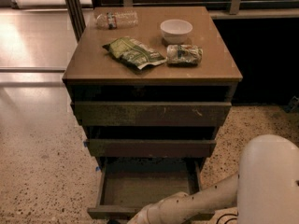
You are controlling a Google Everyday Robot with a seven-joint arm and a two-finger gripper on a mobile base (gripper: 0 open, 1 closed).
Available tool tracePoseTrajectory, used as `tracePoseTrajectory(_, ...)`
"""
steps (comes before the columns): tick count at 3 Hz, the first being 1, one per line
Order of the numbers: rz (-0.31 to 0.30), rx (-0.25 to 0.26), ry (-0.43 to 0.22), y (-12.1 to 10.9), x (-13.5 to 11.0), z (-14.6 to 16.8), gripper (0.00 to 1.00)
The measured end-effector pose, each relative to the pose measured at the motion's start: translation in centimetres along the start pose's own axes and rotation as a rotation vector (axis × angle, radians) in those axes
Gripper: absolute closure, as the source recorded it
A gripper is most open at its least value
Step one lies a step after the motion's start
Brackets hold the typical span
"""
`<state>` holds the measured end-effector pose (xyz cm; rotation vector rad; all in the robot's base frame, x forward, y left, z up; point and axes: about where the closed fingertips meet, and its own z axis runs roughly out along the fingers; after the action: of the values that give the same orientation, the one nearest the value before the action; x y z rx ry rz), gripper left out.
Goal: Close bottom drawer
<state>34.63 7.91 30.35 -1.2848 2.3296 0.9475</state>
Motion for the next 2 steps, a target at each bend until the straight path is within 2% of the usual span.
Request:
tracePoseTrajectory(1, 0.077, 0.088, 0.046, -2.9, 1.6, -0.6, 1.00)
tracePoseTrajectory(2, 0.090, 0.134, 0.057, -4.7, 2.0, -0.5, 1.00)
